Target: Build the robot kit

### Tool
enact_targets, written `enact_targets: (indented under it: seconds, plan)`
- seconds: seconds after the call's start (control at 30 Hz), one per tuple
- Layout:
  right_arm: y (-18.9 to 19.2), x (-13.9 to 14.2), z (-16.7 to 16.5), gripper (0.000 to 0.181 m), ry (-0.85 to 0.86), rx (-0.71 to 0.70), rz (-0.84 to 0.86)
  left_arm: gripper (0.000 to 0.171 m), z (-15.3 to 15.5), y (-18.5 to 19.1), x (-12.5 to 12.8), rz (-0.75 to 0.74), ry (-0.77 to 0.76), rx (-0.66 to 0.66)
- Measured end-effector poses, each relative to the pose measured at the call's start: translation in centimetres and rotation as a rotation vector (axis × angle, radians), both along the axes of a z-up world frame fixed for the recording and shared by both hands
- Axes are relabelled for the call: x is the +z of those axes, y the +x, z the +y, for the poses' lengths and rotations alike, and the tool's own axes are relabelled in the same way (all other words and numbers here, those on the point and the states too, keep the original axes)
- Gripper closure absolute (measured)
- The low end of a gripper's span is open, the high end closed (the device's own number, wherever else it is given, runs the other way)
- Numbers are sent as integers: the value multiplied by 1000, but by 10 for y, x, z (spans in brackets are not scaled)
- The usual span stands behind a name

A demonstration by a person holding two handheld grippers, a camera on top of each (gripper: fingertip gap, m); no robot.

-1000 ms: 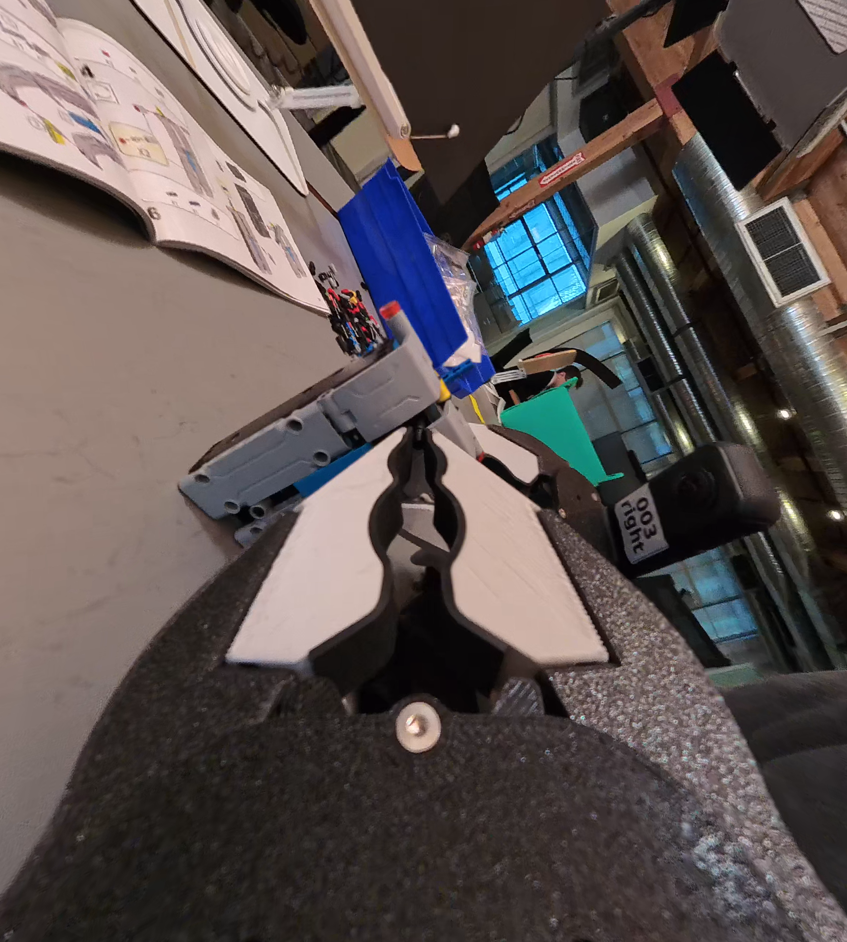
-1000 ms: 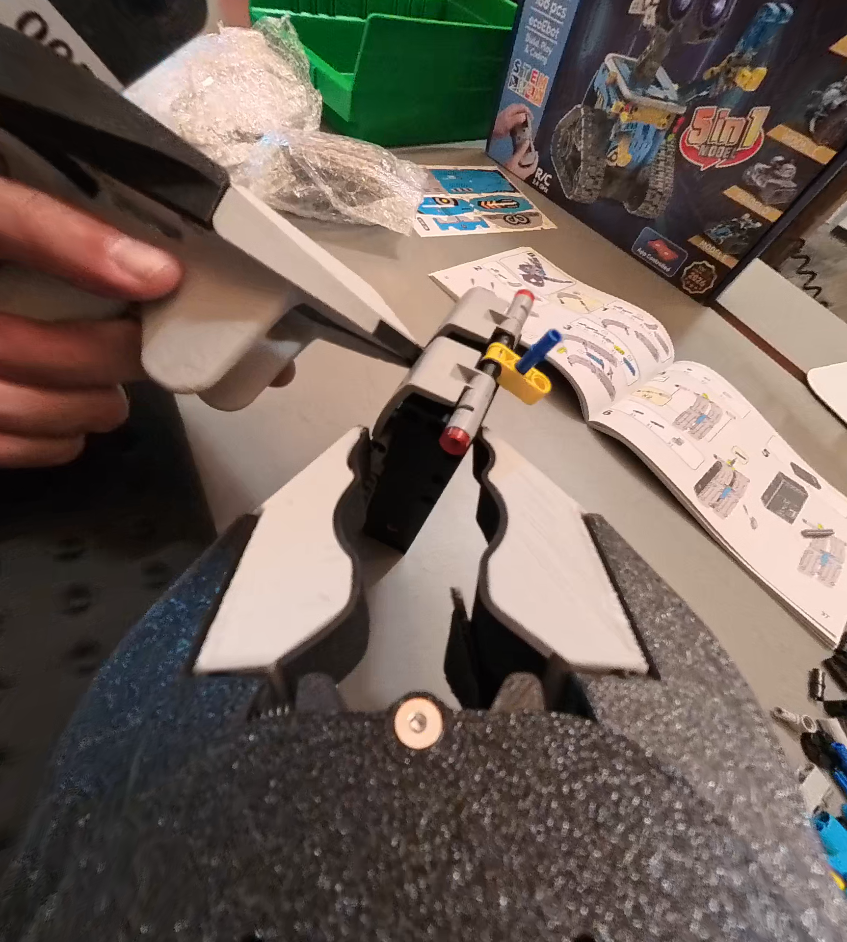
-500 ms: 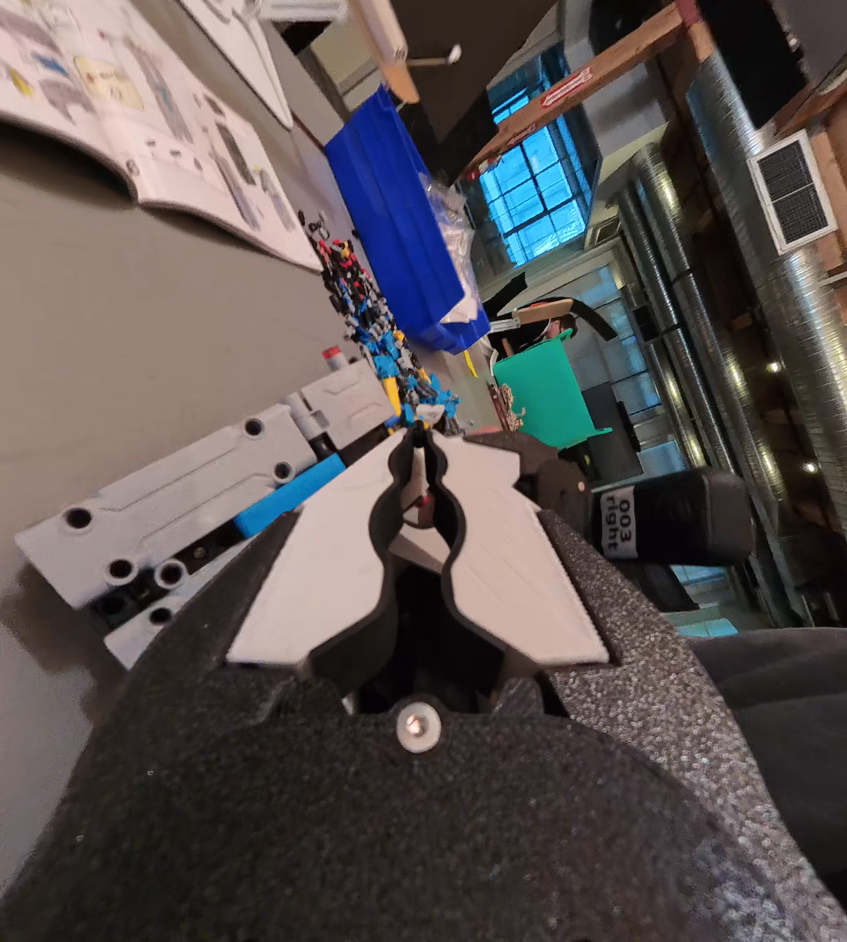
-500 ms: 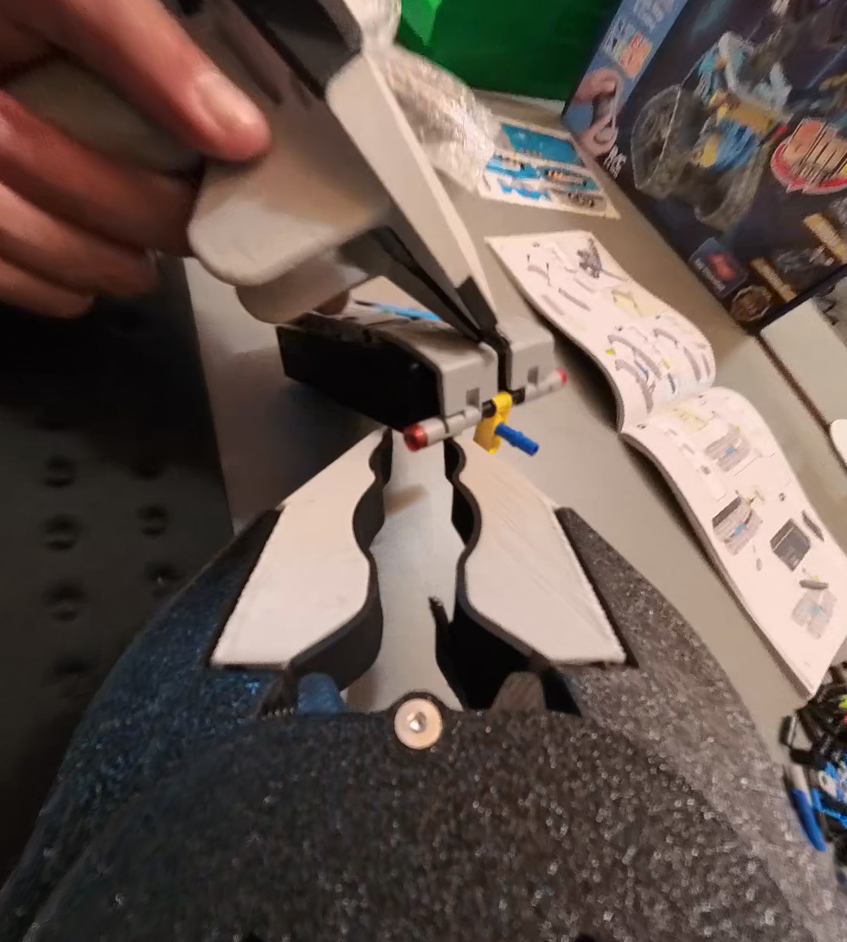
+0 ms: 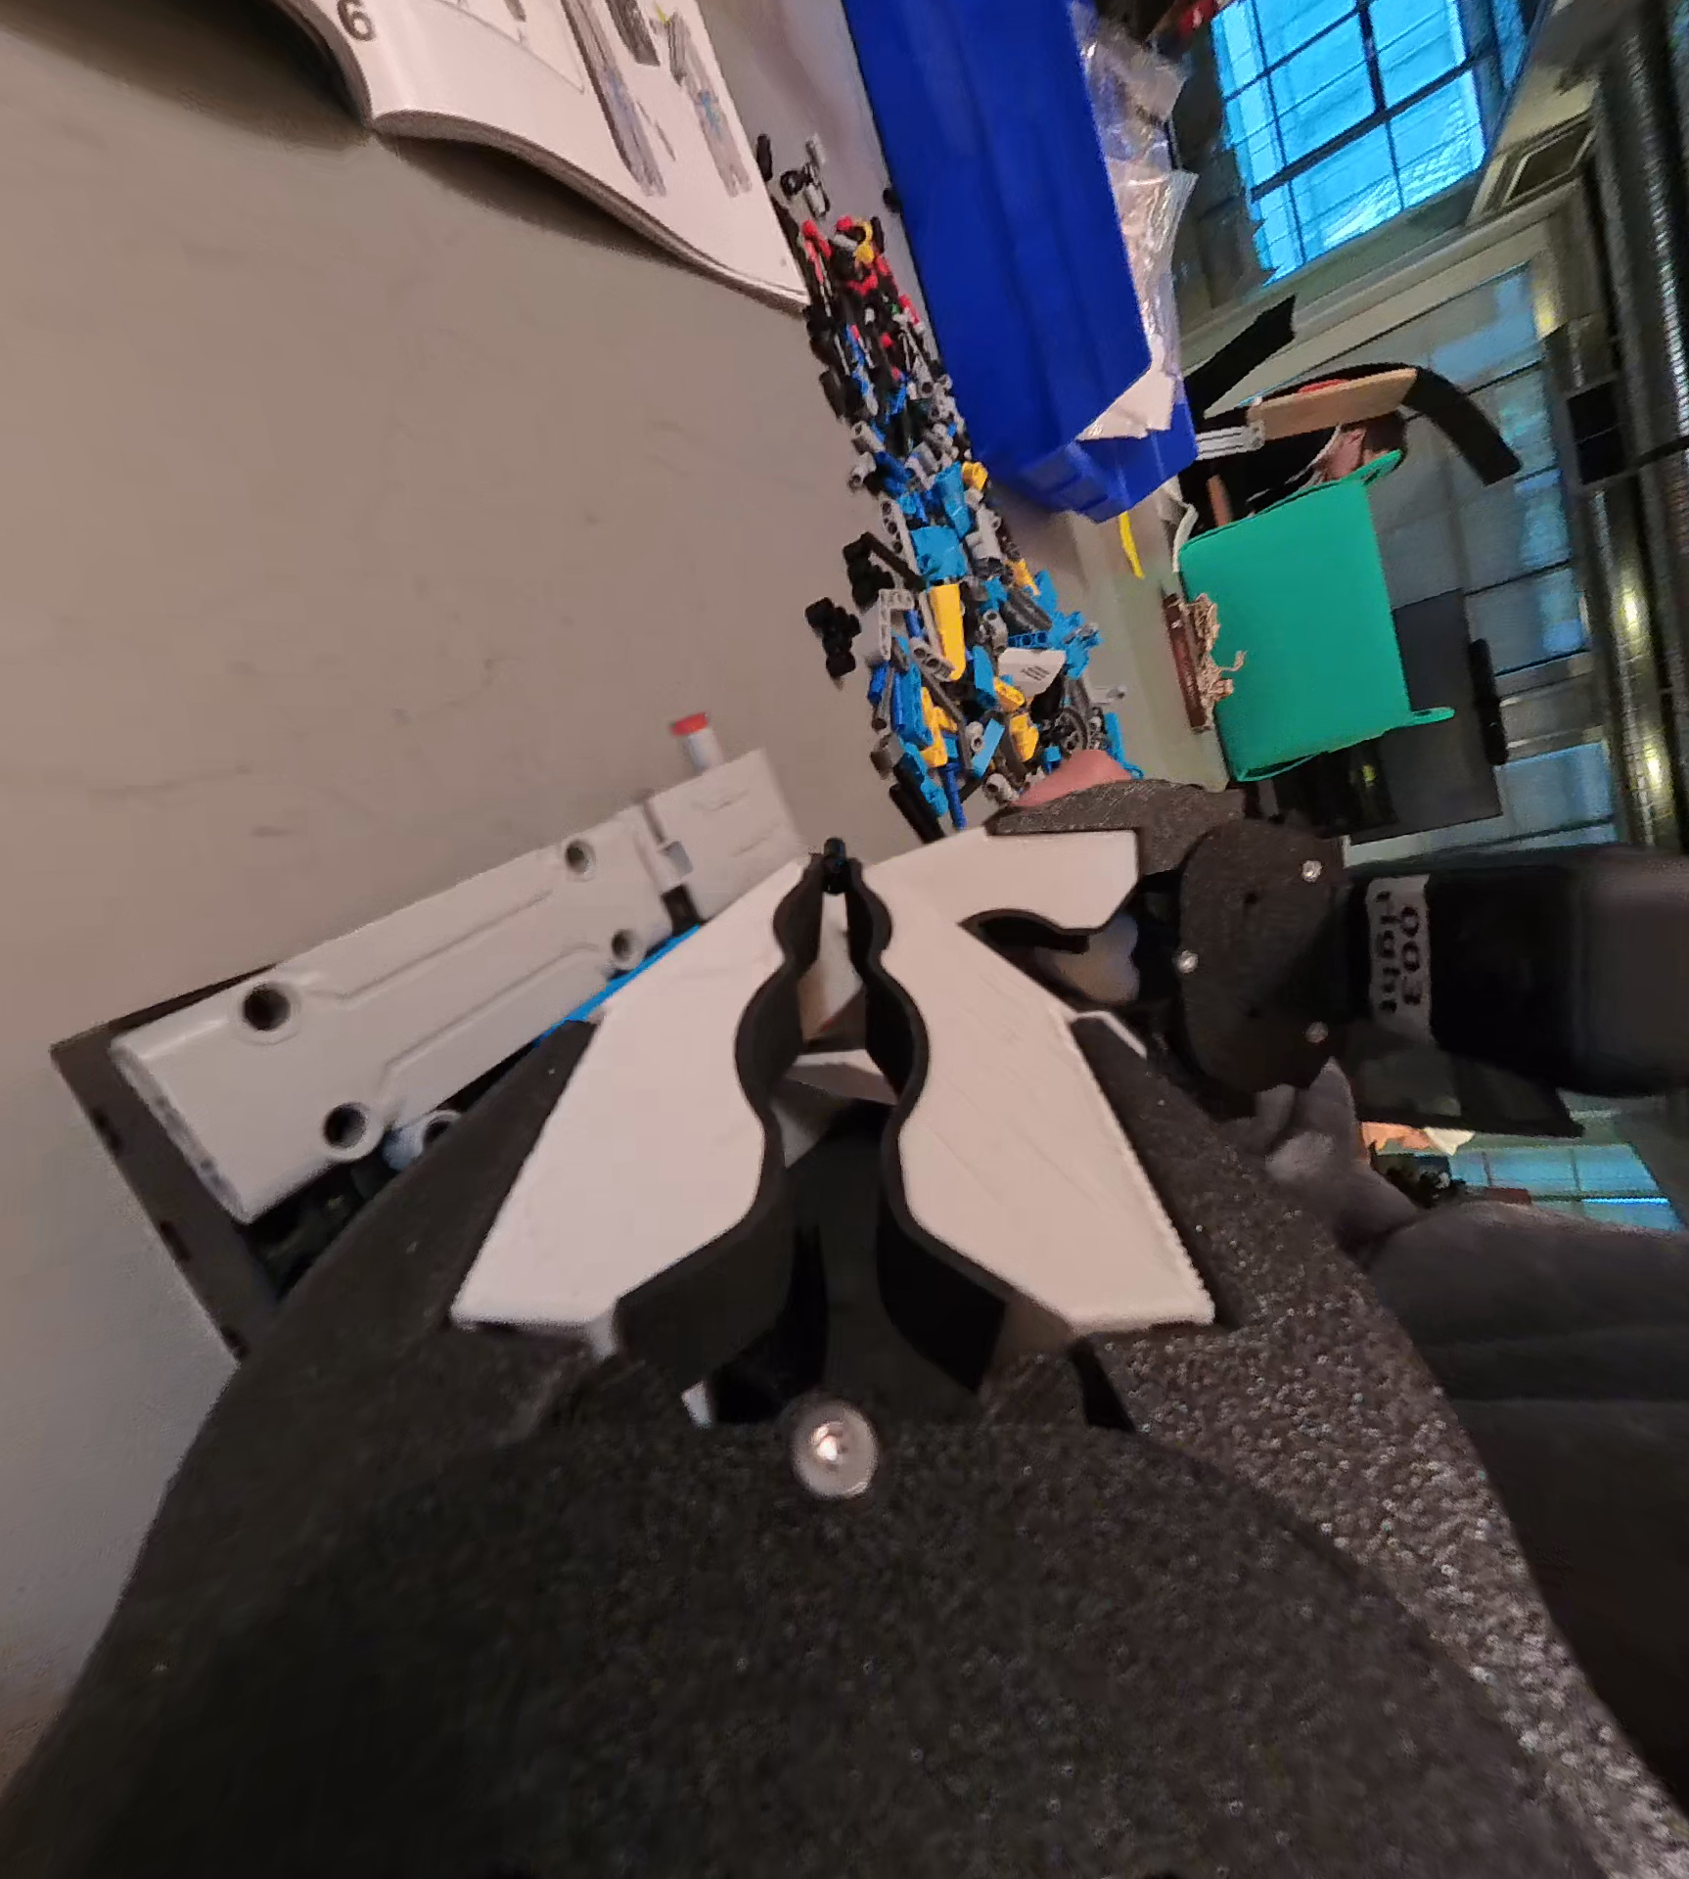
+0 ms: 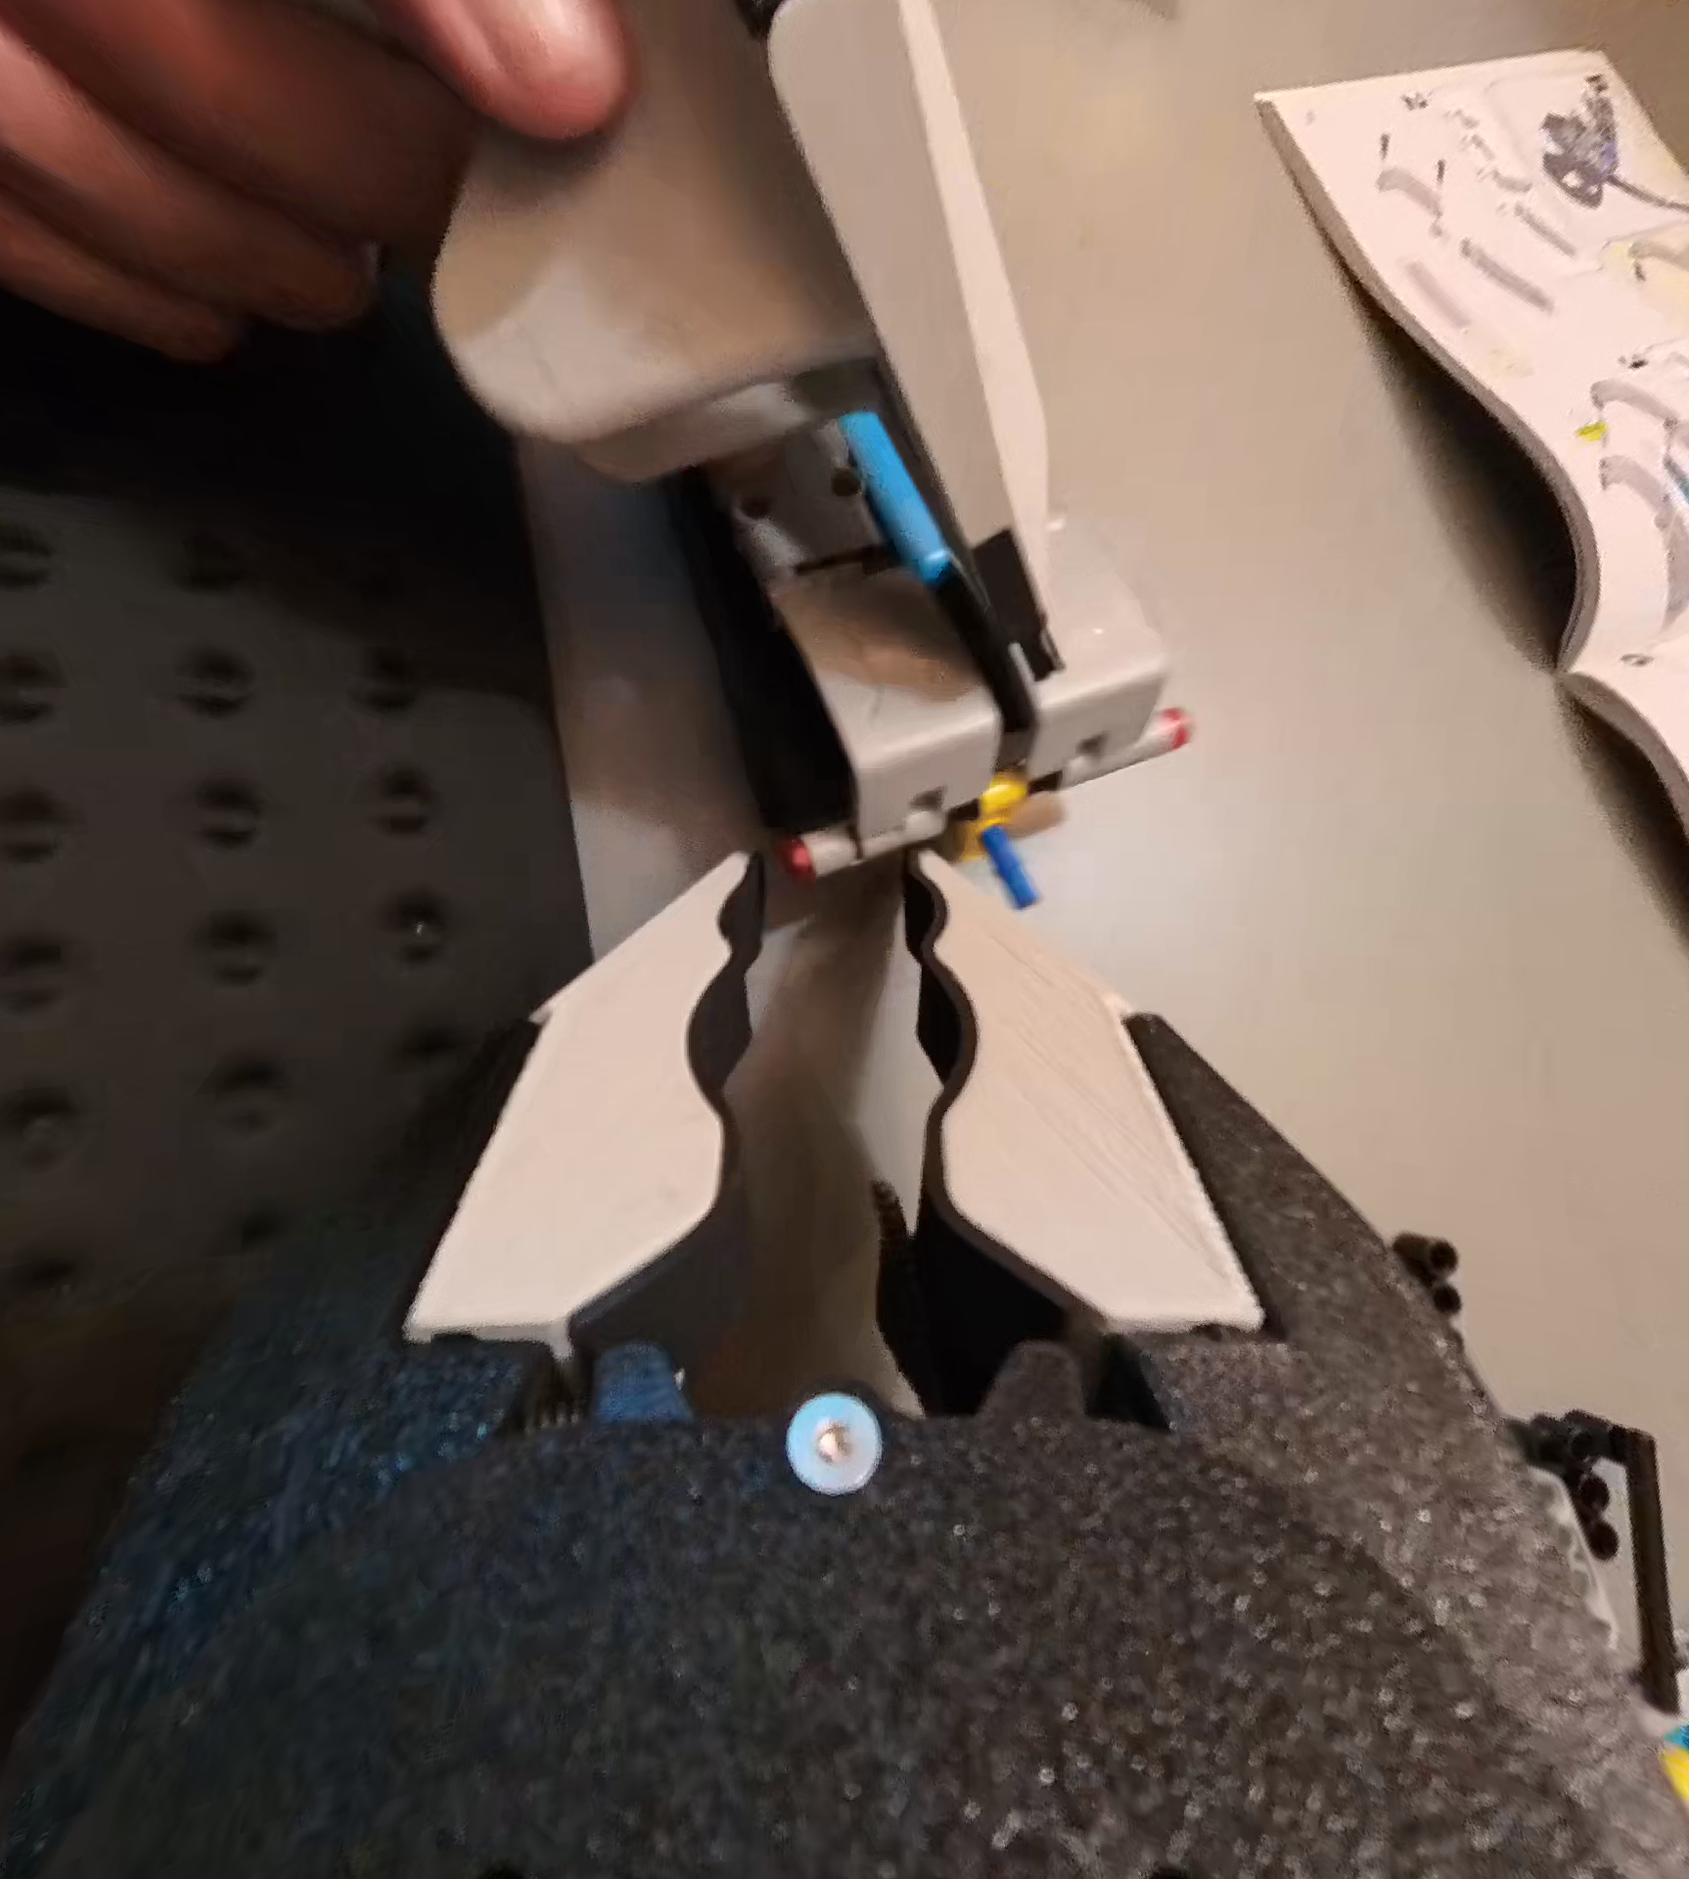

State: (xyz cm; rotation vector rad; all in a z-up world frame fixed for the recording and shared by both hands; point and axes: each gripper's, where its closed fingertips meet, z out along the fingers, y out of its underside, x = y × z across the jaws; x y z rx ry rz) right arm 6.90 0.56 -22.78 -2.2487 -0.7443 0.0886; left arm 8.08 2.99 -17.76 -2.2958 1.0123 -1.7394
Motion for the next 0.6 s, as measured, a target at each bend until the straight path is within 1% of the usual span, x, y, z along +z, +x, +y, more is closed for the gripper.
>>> enact_targets:
  seconds: [0.03,0.13,0.17,0.2,0.23,0.27,0.33,0.4,0.43,0.5,0.6]
  plan:
    - [2,0,-5,151,-12,7,5,169,-2,0,-1,7,10,-15]
    - [10,2,-23,151,-73,28,51,169,-9,-1,1,-10,36,-63]
    - [9,7,-27,154,-82,39,101,169,-14,-1,10,-66,32,-94]
    - [9,17,-26,154,-56,30,160,169,-20,-2,19,-121,39,-135]
    - [11,30,-20,154,-3,9,235,169,-25,-4,26,-167,57,-177]
    - [10,46,-15,154,45,-4,338,169,-25,-6,34,-213,82,-183]
    - [4,76,-13,155,97,20,581,169,-25,-11,50,-317,151,-203]
    - [-2,99,-14,156,122,54,810,169,-29,-17,61,-399,249,-240]
    - [-7,103,-14,156,119,72,875,170,-34,-21,69,-457,276,-265]
    - [-17,108,-16,155,101,111,945,169,-39,-26,79,-529,341,-284]
    - [-24,125,-19,160,112,166,1080,169,-46,-29,79,-546,402,-315]
